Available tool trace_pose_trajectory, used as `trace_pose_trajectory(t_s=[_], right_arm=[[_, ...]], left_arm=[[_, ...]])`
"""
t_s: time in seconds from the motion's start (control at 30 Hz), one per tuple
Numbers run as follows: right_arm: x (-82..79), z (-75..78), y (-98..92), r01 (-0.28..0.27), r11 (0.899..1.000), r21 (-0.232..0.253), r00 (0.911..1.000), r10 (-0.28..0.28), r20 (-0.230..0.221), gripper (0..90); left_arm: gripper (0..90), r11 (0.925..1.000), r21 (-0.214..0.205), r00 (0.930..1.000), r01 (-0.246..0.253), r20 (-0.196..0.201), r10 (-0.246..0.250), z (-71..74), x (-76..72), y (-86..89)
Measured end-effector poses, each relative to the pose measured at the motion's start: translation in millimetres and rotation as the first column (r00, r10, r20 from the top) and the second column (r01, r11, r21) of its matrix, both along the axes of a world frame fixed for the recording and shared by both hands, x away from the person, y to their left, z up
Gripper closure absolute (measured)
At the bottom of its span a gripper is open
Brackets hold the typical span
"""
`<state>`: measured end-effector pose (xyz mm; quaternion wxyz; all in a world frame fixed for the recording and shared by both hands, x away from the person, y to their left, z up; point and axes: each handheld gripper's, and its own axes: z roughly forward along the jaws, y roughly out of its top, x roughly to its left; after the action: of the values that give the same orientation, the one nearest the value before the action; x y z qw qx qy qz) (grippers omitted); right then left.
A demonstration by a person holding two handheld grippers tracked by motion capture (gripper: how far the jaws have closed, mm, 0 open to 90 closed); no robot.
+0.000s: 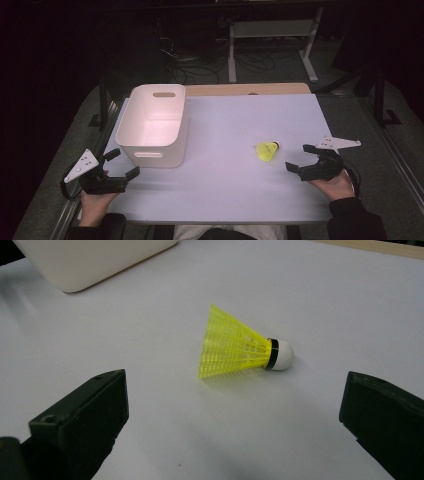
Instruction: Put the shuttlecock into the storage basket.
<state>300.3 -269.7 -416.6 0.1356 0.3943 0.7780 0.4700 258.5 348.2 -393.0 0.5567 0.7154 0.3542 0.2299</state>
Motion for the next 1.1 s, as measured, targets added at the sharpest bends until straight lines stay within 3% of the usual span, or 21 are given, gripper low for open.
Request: trace_pose_trajectory(t_s=[0.8, 1.1], right_arm=[[0.4, 4.6, 6.5, -0.040, 0.999, -0.022, 0.9992, 0.039, -0.009, 0.0], [4.8, 5.7, 6.6, -0.044, 0.998, -0.037, 0.9985, 0.042, -0.034, 0.0]], left_arm=[[0.0, 1.0000, -0.004, 1.0000, 0.004, -0.007, -0.004, -0.2, -1.7, -0.8], [0.0, 1.0000, -0.001, 0.9999, 0.002, -0.010, -0.002, -0.5, -2.2, -1.1]])
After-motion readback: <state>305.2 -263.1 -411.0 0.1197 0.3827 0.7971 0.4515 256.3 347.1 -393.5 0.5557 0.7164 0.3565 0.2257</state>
